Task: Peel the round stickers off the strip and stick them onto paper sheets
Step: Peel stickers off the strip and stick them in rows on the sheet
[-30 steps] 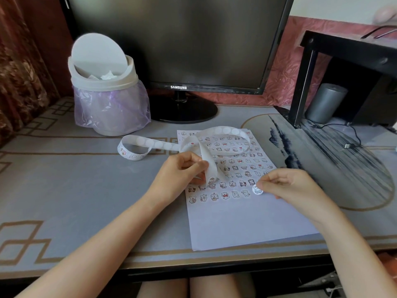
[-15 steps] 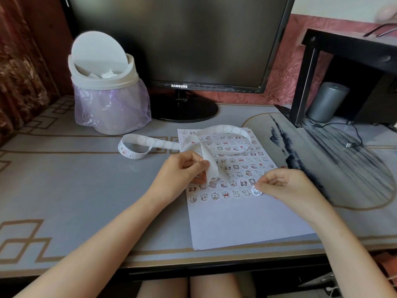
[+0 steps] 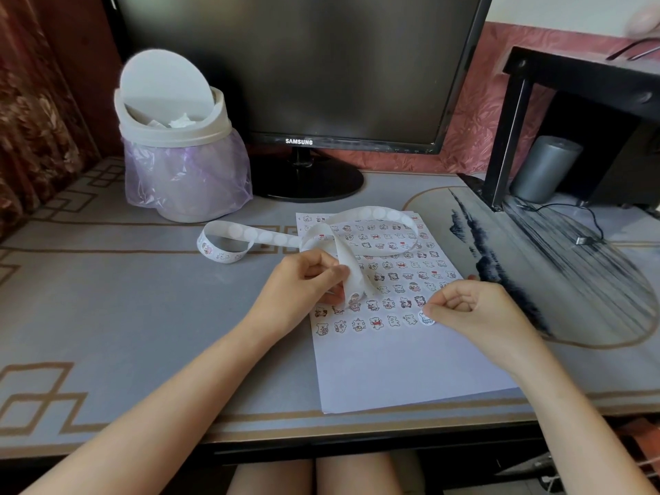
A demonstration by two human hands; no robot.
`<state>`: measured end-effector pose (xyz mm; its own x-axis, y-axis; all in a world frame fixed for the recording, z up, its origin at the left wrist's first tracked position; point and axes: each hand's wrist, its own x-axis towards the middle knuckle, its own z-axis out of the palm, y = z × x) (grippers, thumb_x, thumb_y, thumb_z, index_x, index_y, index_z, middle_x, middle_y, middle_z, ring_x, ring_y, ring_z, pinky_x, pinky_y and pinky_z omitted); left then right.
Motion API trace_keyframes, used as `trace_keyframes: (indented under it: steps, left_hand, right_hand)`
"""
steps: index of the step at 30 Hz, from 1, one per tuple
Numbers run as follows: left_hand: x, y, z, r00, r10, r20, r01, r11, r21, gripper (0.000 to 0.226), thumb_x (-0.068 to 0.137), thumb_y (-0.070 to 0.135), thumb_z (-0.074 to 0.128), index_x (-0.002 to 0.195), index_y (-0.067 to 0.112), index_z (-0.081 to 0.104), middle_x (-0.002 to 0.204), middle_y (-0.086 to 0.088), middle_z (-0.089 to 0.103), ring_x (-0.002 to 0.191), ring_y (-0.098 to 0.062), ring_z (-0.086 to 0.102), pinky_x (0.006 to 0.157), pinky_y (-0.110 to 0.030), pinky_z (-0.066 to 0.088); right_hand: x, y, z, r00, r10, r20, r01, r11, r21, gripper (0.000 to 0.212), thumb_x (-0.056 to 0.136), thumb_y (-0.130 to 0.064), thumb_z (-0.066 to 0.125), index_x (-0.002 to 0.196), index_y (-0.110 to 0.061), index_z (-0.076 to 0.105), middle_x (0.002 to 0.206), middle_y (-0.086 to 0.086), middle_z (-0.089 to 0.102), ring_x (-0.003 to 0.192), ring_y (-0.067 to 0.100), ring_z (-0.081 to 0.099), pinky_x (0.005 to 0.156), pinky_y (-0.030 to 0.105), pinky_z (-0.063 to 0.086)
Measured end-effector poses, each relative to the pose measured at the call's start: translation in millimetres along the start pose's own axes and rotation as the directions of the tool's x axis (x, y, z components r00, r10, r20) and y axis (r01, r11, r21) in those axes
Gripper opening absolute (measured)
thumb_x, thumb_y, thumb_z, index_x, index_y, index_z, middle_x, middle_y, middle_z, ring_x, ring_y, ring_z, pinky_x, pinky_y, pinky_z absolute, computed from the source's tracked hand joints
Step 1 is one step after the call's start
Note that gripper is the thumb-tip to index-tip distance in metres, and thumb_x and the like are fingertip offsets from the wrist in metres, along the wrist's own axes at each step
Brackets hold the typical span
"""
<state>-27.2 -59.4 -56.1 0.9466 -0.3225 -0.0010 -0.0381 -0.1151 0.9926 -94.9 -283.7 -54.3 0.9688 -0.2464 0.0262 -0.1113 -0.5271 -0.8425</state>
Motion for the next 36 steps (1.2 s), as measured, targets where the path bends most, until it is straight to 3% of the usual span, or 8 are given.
trace_keyframes:
  steps: [7,14,22,29,33,36]
  left_hand:
    - [0,-2,0,1.000,0.004,0.005,-0.004,1.000,0.005,0.016,0.091,0.013,0.060,0.076,0.008,0.061,0.072,-0.007,0.068,0.068,-0.017,0.066,0.077,-0.030,0.058]
    - [2,-3,-1,1.000,0.007,0.004,-0.007,1.000,0.029,0.015,0.091,0.014,0.061,0.077,0.009,0.062,0.070,-0.004,0.069,0.070,-0.017,0.067,0.079,-0.031,0.057]
    - [3,-5,-1,1.000,0.000,0.009,0.000,0.999,0.036,0.014,0.091,0.015,0.061,0.079,0.007,0.062,0.069,-0.002,0.069,0.071,-0.017,0.067,0.083,-0.035,0.057]
    - [3,-5,-1,1.000,-0.002,0.004,0.002,0.999,0.048,0.014,0.091,0.015,0.061,0.080,0.006,0.062,0.068,-0.001,0.068,0.072,-0.018,0.068,0.084,-0.037,0.057]
    - [3,-5,-1,1.000,-0.002,0.005,0.002,0.999,0.049,0.014,0.091,0.015,0.061,0.079,0.007,0.062,0.068,0.000,0.068,0.072,-0.018,0.068,0.084,-0.037,0.057]
    - [2,-5,-1,1.000,-0.002,0.002,0.002,0.998,0.060,0.014,0.091,0.016,0.061,0.079,0.008,0.062,0.067,0.001,0.068,0.072,-0.018,0.068,0.085,-0.036,0.057]
  right_hand:
    - [-1,1,3,0.999,-0.010,-0.040,0.008,0.999,-0.047,0.014,0.072,-0.009,0.078,0.066,-0.019,0.070,0.066,0.000,0.068,0.063,0.014,0.057,0.069,0.033,0.048]
    - [-4,1,5,0.997,-0.044,-0.070,0.036,0.993,-0.111,0.016,0.071,-0.015,0.080,0.064,-0.022,0.068,0.055,-0.014,0.062,0.050,-0.002,0.049,0.062,0.027,0.044]
    - [-2,9,2,0.997,-0.028,-0.066,0.019,0.990,-0.137,0.028,0.072,-0.024,0.080,0.083,-0.030,0.055,0.074,-0.007,0.055,0.062,0.004,0.048,0.067,0.032,0.042]
    - [2,10,-3,0.999,-0.022,-0.029,0.020,0.997,-0.068,0.020,0.079,-0.009,0.073,0.079,-0.024,0.059,0.079,0.001,0.057,0.056,0.004,0.047,0.058,0.024,0.034]
    - [1,7,1,0.996,0.001,-0.086,-0.002,1.000,-0.016,0.019,0.076,-0.021,0.077,0.081,-0.020,0.059,0.077,0.000,0.059,0.062,0.010,0.048,0.061,0.026,0.038]
    - [2,7,4,0.994,-0.008,-0.105,-0.003,0.994,-0.106,0.024,0.073,-0.028,0.080,0.081,-0.024,0.058,0.076,-0.004,0.058,0.064,0.008,0.050,0.062,0.030,0.038]
